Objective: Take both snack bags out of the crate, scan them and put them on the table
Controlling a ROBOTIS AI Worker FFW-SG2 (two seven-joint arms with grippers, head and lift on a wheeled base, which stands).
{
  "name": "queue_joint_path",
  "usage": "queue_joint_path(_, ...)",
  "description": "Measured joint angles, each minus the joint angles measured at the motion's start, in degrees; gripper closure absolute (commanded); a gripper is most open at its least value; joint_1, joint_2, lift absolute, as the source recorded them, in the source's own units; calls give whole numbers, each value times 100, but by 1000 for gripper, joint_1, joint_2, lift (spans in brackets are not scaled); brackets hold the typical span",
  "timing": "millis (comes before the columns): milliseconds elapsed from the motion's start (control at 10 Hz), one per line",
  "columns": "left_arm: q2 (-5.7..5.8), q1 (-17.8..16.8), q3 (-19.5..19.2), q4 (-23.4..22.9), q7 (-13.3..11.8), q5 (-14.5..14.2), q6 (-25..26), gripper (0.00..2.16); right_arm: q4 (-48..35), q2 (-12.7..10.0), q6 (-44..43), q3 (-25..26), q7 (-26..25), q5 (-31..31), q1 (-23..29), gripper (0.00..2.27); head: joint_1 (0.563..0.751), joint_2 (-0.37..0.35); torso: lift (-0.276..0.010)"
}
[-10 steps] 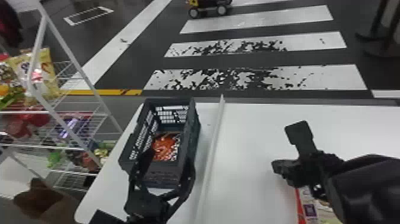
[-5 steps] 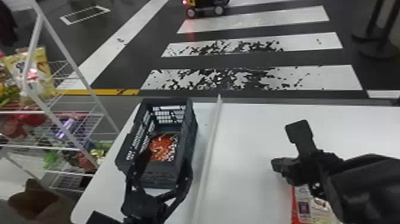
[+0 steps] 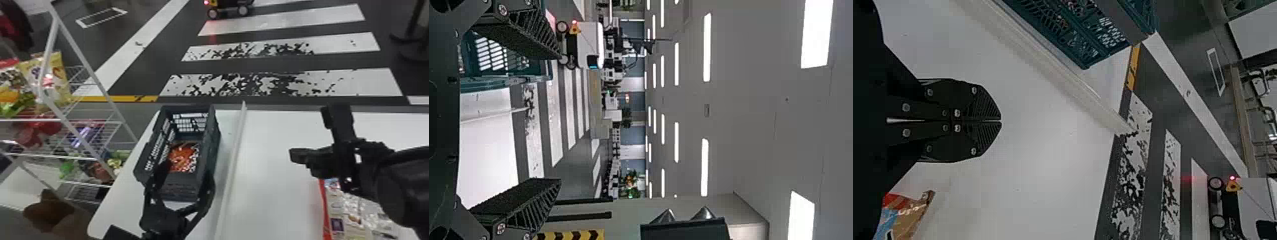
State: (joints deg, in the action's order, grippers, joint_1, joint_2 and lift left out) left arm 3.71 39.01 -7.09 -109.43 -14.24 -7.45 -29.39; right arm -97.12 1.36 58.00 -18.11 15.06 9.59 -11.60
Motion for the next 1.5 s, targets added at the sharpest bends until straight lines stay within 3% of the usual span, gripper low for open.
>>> queue_joint_path(100, 4, -1, -2, 1, 0, -1, 0, 124, -59, 34, -50, 189, 47, 84, 5, 33, 695, 311, -91)
queue_joint_path(600, -1, -43, -3, 85, 0, -11, -73, 124, -269, 395, -374, 1378, -56, 406, 179, 63, 695, 162, -91)
queue_joint_path(900, -11, -63, 5, 197, 0, -12, -149, 124, -321, 513, -360, 2142, -186, 163, 400, 46, 695, 68, -91)
queue_joint_path(1200, -11, -153, 42, 324, 0, -19, -179, 124, -656, 536, 23, 2815, -175, -123, 804, 43, 695, -34, -91)
queue_joint_path(1500, -11, -205, 52, 460, 0, -47, -292, 124, -1377, 567, 750, 3204, -164, -320, 1356, 46, 695, -84, -91)
